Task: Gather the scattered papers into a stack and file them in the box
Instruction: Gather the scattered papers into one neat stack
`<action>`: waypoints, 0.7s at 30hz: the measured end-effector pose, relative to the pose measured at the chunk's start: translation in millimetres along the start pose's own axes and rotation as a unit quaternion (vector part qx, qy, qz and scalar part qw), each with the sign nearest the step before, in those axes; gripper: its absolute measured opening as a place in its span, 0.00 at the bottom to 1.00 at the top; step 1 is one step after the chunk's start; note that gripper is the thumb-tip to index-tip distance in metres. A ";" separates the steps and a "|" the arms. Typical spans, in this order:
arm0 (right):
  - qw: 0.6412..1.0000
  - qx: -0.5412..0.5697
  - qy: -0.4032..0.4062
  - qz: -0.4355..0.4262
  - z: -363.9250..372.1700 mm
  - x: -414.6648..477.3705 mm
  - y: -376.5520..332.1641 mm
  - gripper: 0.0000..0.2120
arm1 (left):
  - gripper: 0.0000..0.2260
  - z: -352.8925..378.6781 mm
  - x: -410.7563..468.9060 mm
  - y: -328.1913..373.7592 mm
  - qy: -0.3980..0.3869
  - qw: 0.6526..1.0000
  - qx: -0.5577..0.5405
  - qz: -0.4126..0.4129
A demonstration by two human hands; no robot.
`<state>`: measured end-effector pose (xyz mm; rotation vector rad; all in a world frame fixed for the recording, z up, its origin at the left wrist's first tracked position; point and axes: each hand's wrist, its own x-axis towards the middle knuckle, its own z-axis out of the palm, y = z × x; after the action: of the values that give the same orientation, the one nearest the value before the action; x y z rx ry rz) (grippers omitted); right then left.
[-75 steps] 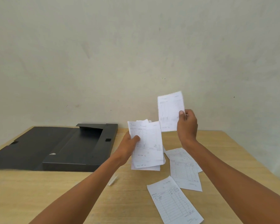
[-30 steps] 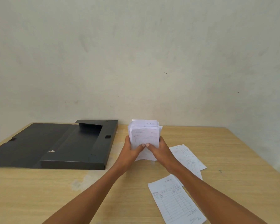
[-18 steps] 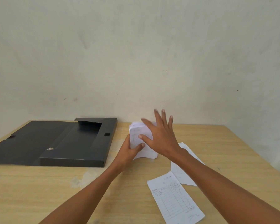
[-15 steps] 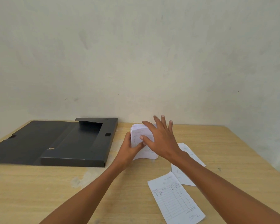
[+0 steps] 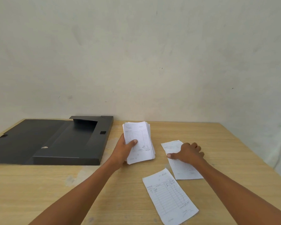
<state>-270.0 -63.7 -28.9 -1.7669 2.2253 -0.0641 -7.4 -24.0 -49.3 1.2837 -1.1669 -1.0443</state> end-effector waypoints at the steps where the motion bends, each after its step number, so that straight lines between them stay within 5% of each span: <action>1: 1.000 0.028 -0.004 0.010 -1.2 5.1 0.5 0.54 | 0.20 3.0 0.5 -3.7 -0.002 1.000 0.003 -0.011; 4: 0.993 0.110 -0.017 0.040 1.5 18.5 2.6 0.53 | 0.21 7.9 0.1 -10.7 -0.002 1.000 -0.014 -0.024; 7: 0.983 0.183 -0.022 0.013 3.7 27.2 7.1 0.37 | 0.19 5.7 -0.7 -13.0 -0.004 0.999 -0.024 -0.028; 13: 0.868 0.488 -0.002 -0.088 -38.6 19.2 0.4 0.10 | 0.21 3.5 2.5 -14.3 -0.002 0.998 -0.040 -0.042; 16: 0.822 0.545 0.025 -0.165 -65.4 -0.3 -20.2 0.11 | 0.20 1.4 3.3 -10.5 0.010 0.998 -0.049 -0.036; 18: 0.797 0.567 -0.032 -0.204 -73.8 -12.1 -34.9 0.13 | 0.20 1.6 2.8 -5.2 0.008 0.998 -0.051 -0.032; 21: 0.826 0.517 -0.061 -0.218 -62.1 -24.9 -56.5 0.12 | 0.17 4.6 -2.9 7.4 -0.016 0.996 -0.083 -0.027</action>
<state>-227.7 -62.9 47.8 -1.4632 1.1808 -1.0062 -12.8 -21.6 -42.3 1.1781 -1.0505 -1.1799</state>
